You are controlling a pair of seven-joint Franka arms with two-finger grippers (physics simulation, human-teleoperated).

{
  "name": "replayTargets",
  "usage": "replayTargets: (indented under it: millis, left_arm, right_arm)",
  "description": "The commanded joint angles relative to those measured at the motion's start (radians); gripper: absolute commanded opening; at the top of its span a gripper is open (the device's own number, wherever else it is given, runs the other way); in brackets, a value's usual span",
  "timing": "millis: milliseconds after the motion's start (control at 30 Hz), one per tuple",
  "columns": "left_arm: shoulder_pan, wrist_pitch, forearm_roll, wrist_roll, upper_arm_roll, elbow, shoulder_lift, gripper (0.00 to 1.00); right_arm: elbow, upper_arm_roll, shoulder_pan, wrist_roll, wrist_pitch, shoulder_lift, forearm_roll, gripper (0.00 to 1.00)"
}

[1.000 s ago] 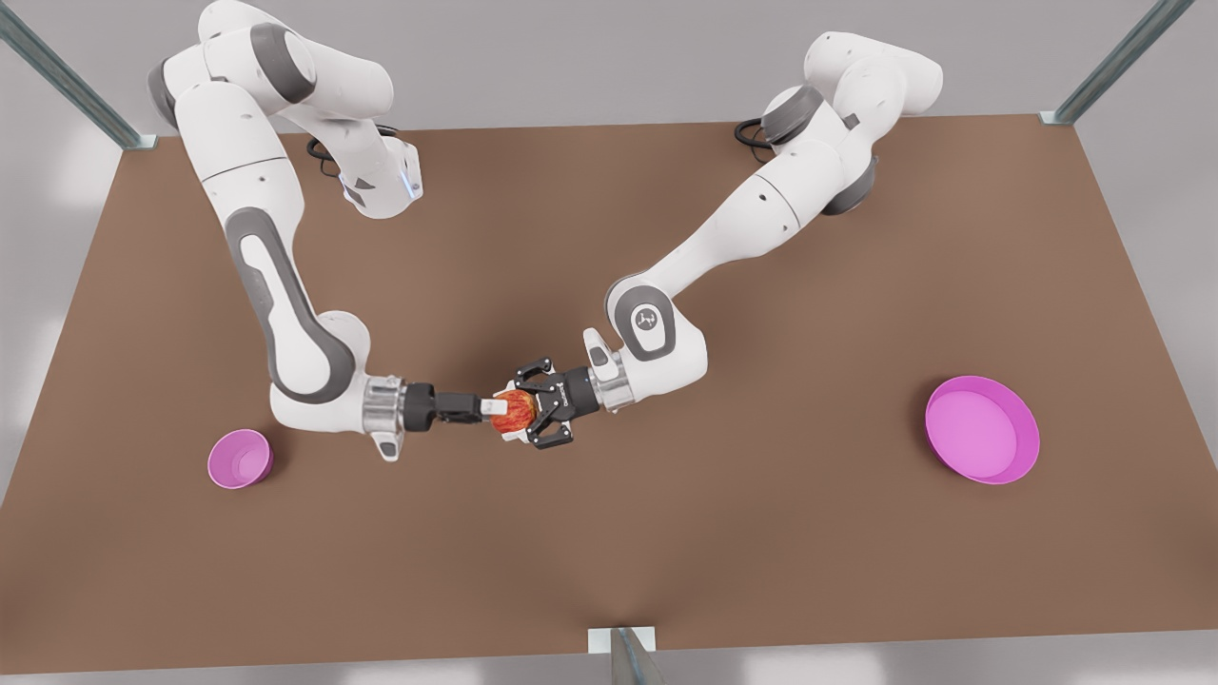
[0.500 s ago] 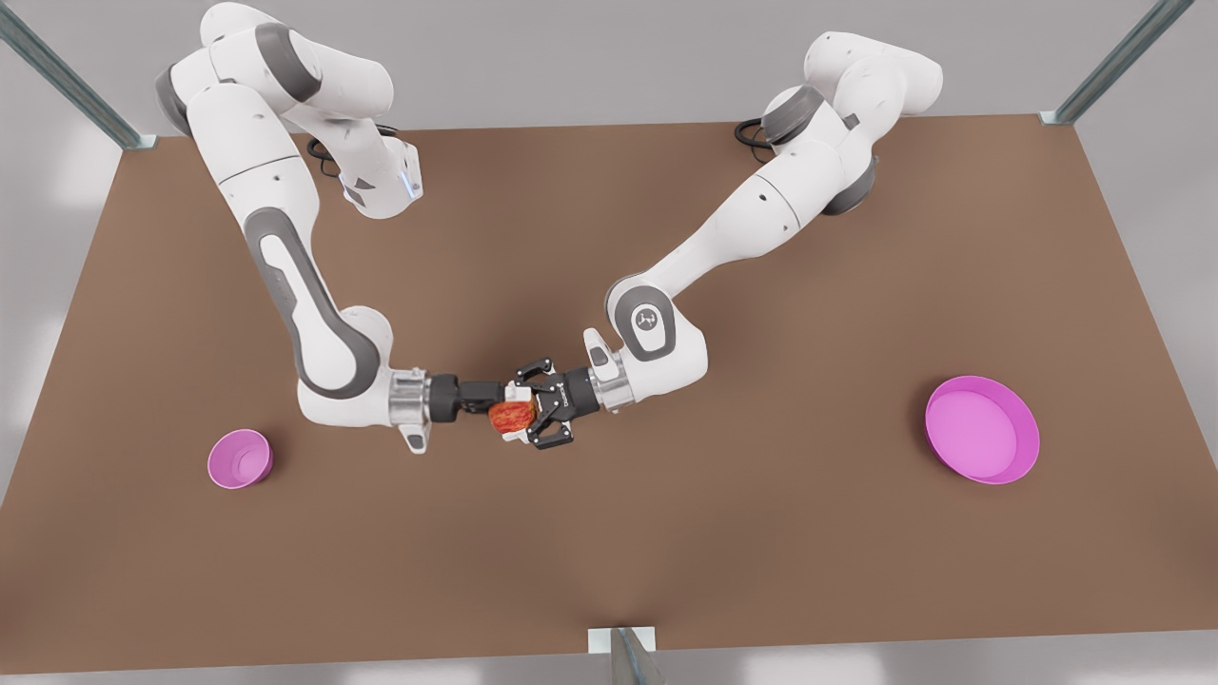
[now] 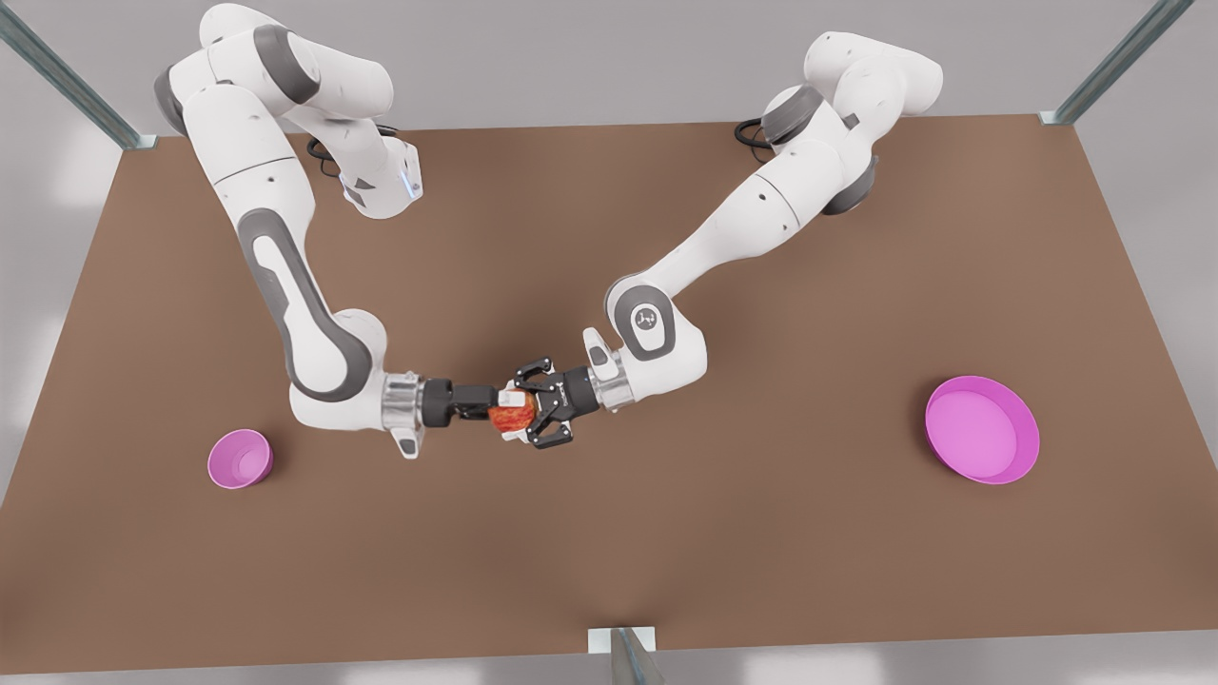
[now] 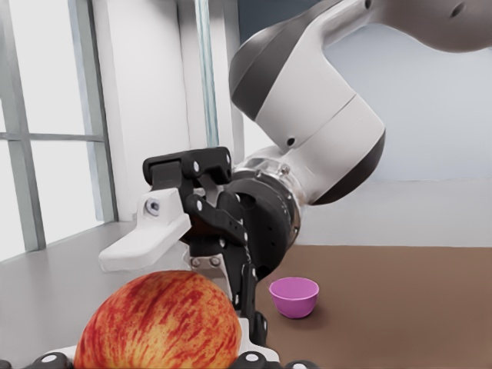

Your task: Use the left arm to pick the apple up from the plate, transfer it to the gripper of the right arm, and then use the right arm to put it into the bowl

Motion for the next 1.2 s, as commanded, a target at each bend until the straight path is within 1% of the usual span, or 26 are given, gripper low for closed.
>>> replayTargets:
  millis: [0,133,167,200,233,367,400,433,700,767,800,833,867,900,933,967,1000,1033,1067,1100,1133,1167]
  left_arm:
    - [0.000,-0.004,0.003,-0.019,-0.001,0.000,-0.002,0.71]
    - [0.000,-0.004,0.004,-0.025,0.000,0.000,-0.002,0.71]
    - [0.000,-0.004,0.004,-0.025,0.000,0.000,-0.002,0.71]
    - [0.000,-0.003,0.004,-0.025,0.000,0.000,-0.002,0.71]
    - [0.000,-0.004,0.004,-0.025,0.000,0.000,-0.002,0.71]
    - [0.001,-0.004,0.004,-0.026,0.000,0.000,-0.002,0.72]
    - [0.001,-0.004,0.004,-0.031,0.000,0.000,-0.002,0.83]
    - [0.001,-0.004,0.004,-0.063,0.000,0.000,-0.005,1.00]
    - [0.006,-0.006,0.009,-0.078,0.007,-0.010,-0.005,0.99]
    - [0.078,-0.007,0.027,-0.141,0.011,-0.110,-0.016,0.99]
    - [0.119,-0.007,0.036,-0.146,0.011,-0.199,-0.048,0.99]
    - [0.158,-0.007,0.050,-0.150,0.014,-0.288,-0.092,0.99]
    - [0.237,-0.007,0.085,-0.232,0.017,-0.464,-0.209,0.99]
    - [0.270,-0.007,0.243,-0.445,0.046,-0.602,-0.312,0.99]
    - [0.260,-0.027,0.597,-0.882,0.143,-0.731,-0.451,1.00]
    - [0.262,-0.137,0.804,-1.107,0.201,-0.754,-0.510,1.00]
    - [0.265,-0.320,1.053,-1.326,0.275,-0.735,-0.569,1.00]
    - [0.267,-0.474,1.183,-1.429,0.318,-0.680,-0.583,1.00]
    - [0.270,-0.724,1.323,-1.563,0.375,-0.575,-0.586,1.00]
    - [0.270,-0.875,1.404,-1.615,0.414,-0.500,-0.586,1.00]
    - [0.270,-1.079,1.463,-1.712,0.520,-0.437,-0.605,1.00]
    - [0.271,-1.222,1.460,-1.743,0.622,-0.363,-0.606,1.00]
  right_arm:
    - [0.005,-0.001,0.000,-0.015,-0.002,0.000,-0.010,1.00]
    - [0.011,0.001,0.006,-0.018,0.004,0.012,-0.007,1.00]
    - [0.011,0.001,0.006,-0.018,0.002,0.012,-0.007,0.85]
    - [0.009,0.001,0.006,-0.035,0.002,0.012,-0.007,0.66]
    - [0.011,0.001,0.006,-0.035,0.002,0.012,-0.007,0.64]
    - [0.009,0.001,0.006,-0.037,0.002,0.012,-0.005,0.64]
    - [0.009,0.001,0.005,-0.035,0.001,0.012,-0.005,0.64]
    - [0.009,0.001,0.005,-0.035,-0.001,0.012,-0.005,0.64]
    - [0.009,0.001,0.005,-0.035,0.001,0.012,-0.005,0.64]
    - [0.009,0.001,0.005,-0.035,0.001,0.012,-0.007,0.64]
    - [0.009,0.001,0.005,-0.035,0.001,0.012,-0.007,0.65]
    - [0.009,0.001,0.005,-0.034,0.001,0.012,-0.008,0.65]
    - [0.009,0.001,0.002,-0.034,-0.001,0.012,-0.010,0.64]
    - [0.009,-0.005,-0.003,-0.032,-0.002,0.010,-0.028,0.64]
    - [0.019,-0.010,-0.034,-0.034,-0.012,0.010,-0.114,0.64]
    - [0.025,-0.004,-0.081,-0.026,-0.022,0.007,-0.224,0.64]
    - [0.048,-0.005,-0.130,-0.018,-0.087,0.004,-0.371,0.64]
    - [0.058,-0.005,-0.164,0.011,-0.126,0.000,-0.457,0.64]
    - [0.104,-0.007,-0.202,0.057,-0.200,0.000,-0.594,0.64]
    - [0.131,-0.007,-0.225,0.087,-0.240,0.000,-0.675,0.64]
    - [0.190,-0.007,-0.261,0.152,-0.317,-0.008,-0.823,0.64]
    - [0.215,-0.004,-0.302,0.187,-0.374,-0.014,-0.913,0.64]
